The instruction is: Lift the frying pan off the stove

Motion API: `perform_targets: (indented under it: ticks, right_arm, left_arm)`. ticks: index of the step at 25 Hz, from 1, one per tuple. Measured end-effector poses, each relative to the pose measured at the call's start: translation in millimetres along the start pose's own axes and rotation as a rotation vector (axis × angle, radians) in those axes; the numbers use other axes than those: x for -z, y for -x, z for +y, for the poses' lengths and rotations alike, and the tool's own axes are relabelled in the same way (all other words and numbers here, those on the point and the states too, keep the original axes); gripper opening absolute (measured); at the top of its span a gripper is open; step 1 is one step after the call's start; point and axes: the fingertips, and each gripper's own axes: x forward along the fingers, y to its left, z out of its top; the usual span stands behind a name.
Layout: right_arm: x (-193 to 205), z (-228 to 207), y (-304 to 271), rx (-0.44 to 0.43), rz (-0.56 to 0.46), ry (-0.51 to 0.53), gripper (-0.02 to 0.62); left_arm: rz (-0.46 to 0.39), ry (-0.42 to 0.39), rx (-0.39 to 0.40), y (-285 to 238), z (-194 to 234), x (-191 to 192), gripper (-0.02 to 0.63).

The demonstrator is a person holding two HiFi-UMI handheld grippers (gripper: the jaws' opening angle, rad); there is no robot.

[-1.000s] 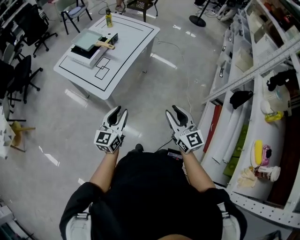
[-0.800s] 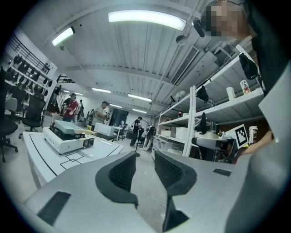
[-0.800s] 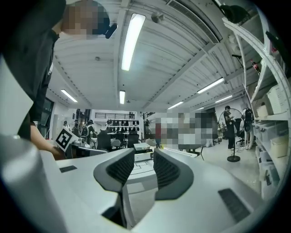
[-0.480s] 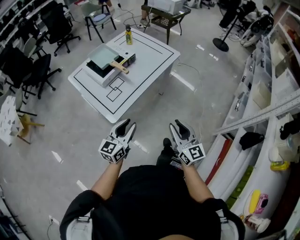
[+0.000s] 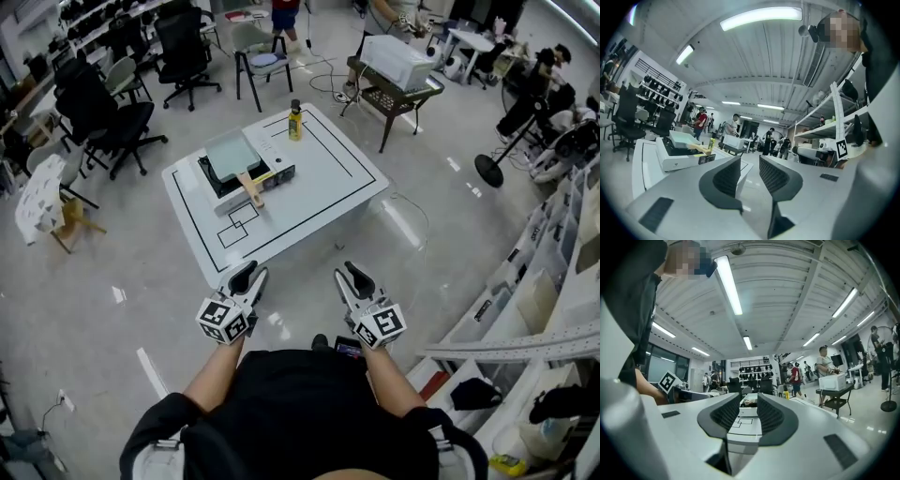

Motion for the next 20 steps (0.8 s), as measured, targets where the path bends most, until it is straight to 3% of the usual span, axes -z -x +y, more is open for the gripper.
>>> perform_targets:
  ticks: [9,20]
  right_arm:
    - [-17,-73,-41,-0.189,-0.013,-0.030,0.127]
    - [4,-69,-135,-0.429,0.053,-0.130,0.127]
  left_arm:
    - [-0.040,0.015,-0.172,-46,3,-12,0.129]
    - [-0.042,0.090,-0.301,-47,62,-20,0.129]
